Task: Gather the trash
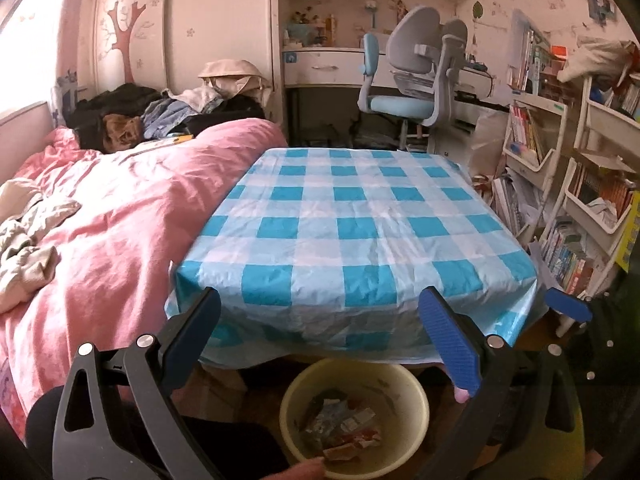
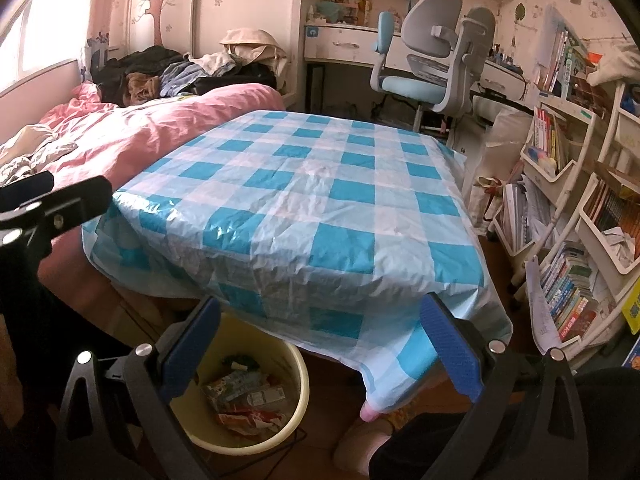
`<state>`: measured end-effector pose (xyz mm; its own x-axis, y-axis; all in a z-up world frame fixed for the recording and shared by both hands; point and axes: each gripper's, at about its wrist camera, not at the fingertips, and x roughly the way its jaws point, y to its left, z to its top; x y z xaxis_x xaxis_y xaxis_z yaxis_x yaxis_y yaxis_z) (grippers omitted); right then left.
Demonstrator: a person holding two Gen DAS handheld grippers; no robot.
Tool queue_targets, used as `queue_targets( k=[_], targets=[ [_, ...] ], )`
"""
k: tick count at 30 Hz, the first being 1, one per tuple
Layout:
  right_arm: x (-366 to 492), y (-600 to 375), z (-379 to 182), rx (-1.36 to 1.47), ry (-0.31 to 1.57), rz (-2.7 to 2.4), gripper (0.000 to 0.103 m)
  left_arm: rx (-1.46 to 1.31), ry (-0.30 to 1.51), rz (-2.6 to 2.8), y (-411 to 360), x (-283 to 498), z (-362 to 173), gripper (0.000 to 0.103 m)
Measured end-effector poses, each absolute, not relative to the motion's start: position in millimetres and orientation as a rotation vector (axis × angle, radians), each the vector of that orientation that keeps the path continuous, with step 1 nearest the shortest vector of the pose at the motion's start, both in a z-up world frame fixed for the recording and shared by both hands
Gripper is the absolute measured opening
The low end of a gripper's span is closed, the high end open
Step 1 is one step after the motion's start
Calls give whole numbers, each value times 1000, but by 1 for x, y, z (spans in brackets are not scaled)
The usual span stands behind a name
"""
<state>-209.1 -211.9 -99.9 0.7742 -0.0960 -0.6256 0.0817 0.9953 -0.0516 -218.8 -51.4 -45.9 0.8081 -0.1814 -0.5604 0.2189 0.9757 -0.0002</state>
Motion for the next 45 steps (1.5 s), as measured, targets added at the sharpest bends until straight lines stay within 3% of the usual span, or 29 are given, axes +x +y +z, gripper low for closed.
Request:
queue_targets(
  k=[45],
  targets=[
    [-216,-209,-85,0,595,-116,95,70,599,-230,-53,-218,-52,96]
  ],
)
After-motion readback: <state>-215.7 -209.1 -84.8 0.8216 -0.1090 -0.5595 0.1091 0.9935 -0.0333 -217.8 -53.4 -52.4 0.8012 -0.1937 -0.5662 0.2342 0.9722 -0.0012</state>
